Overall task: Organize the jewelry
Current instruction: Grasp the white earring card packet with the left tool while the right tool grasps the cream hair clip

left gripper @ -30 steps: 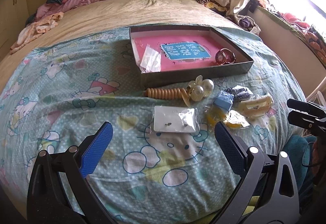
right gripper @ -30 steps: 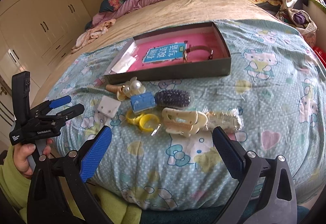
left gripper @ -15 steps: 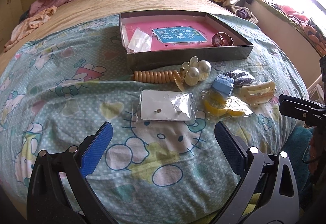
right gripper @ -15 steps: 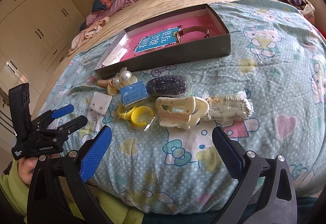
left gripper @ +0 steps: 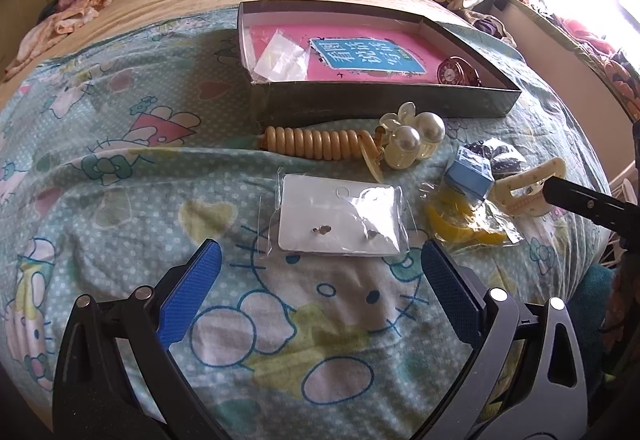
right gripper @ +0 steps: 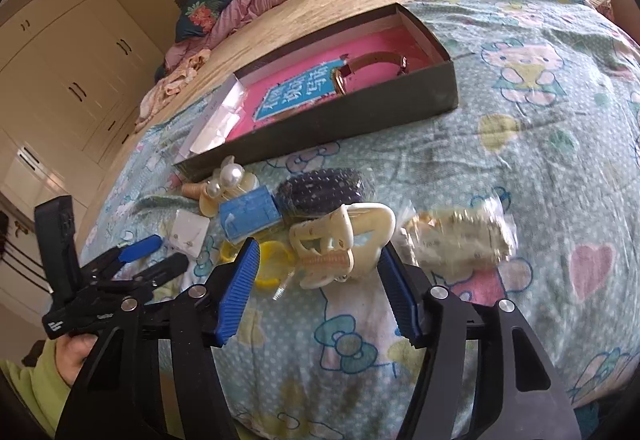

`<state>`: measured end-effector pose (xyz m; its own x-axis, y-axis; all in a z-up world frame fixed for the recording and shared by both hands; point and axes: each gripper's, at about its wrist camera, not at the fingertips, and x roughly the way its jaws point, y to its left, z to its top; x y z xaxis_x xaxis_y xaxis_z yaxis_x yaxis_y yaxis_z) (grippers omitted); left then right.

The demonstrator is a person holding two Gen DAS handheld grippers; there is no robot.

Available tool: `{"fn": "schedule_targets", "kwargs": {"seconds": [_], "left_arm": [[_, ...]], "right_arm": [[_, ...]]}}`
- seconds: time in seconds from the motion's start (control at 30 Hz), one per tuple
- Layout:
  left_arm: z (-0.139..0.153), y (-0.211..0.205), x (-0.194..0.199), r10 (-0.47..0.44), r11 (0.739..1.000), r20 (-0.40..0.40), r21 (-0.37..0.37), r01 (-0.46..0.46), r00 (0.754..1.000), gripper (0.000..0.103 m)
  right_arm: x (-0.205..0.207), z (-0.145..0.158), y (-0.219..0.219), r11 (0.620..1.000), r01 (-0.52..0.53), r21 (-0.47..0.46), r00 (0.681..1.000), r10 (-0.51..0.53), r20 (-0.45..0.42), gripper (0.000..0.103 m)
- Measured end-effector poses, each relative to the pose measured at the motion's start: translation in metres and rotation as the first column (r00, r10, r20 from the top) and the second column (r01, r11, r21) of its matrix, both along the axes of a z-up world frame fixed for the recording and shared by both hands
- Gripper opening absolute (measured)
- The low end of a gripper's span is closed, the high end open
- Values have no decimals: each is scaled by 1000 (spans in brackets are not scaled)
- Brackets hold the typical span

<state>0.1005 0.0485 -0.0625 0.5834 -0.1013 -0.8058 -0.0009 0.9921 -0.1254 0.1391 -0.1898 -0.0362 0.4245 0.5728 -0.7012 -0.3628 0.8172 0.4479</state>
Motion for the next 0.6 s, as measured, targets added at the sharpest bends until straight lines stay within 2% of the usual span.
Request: {"fn": "schedule_targets", "kwargs": {"seconds": [0.07,0.33,0.4,0.6], "left_arm": [[-2,-1,3,-1,1000,3,0,1,1000,93],[-8,-2,15,7,1000,7,-4,-7,1000,93],[-10,-4,16,7,1000,15,13,-7,1000,93],[-13,-10,17,1,997,32,74,-3,1000,92]], "right_arm": [[4,1,3,1000,-14,-4,1000,14,13,59],[23,-14,20,996,-79,-46,997,77,-24,42],[24,-17,25,994,-100,-43,995,98,-30,31],[11,-7,16,995,-93,-36,995,94,30,30]]}}
